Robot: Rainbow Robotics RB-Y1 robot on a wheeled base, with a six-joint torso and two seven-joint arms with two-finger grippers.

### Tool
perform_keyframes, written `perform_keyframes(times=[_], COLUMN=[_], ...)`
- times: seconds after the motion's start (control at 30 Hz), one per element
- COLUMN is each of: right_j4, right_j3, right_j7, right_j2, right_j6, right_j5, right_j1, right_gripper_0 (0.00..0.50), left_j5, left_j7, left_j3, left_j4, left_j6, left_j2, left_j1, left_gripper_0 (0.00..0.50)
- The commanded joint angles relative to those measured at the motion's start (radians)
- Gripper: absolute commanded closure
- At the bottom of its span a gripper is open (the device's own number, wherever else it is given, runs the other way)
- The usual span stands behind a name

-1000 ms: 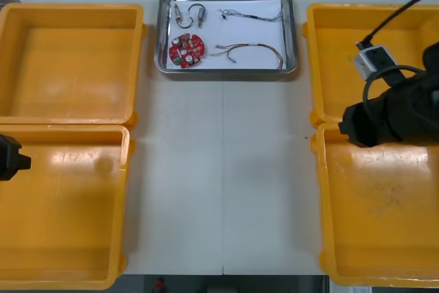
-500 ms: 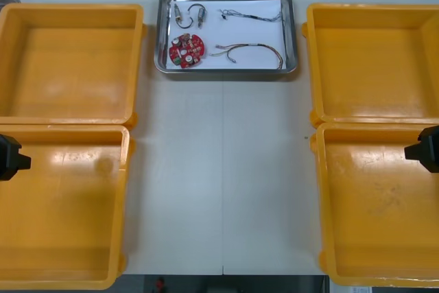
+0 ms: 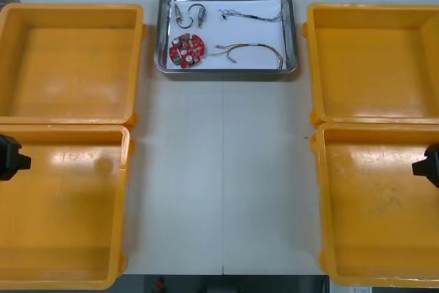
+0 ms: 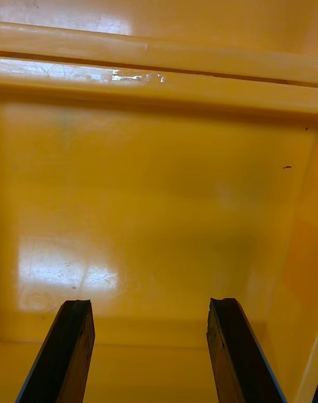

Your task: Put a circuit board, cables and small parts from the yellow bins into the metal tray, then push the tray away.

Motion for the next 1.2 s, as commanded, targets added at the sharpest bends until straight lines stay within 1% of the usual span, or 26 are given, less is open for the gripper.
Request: perform_keyframes(times=[0.03, 1.2], right_j4=[-0.027, -0.027], right_j3=[0.0, 0.012], right_j7=[-0.043, -0.045], right_j2=[-0.037, -0.034], right_j6=[0.003, 0.003], right_j5=[0.032, 0.025], right_j1=[0.02, 0.022], right_gripper_0=[0.0, 0.0], left_j5=[0.008, 0.008], left_j7=[-0.076, -0.076], left_j3=[0.028, 0.028], left_j4=[-0.028, -0.028], left_j6=[-0.01, -0.01], left_j2=[0.038, 0.038], left_j1=[-0.012, -0.012], left_gripper_0=[0.0, 0.0])
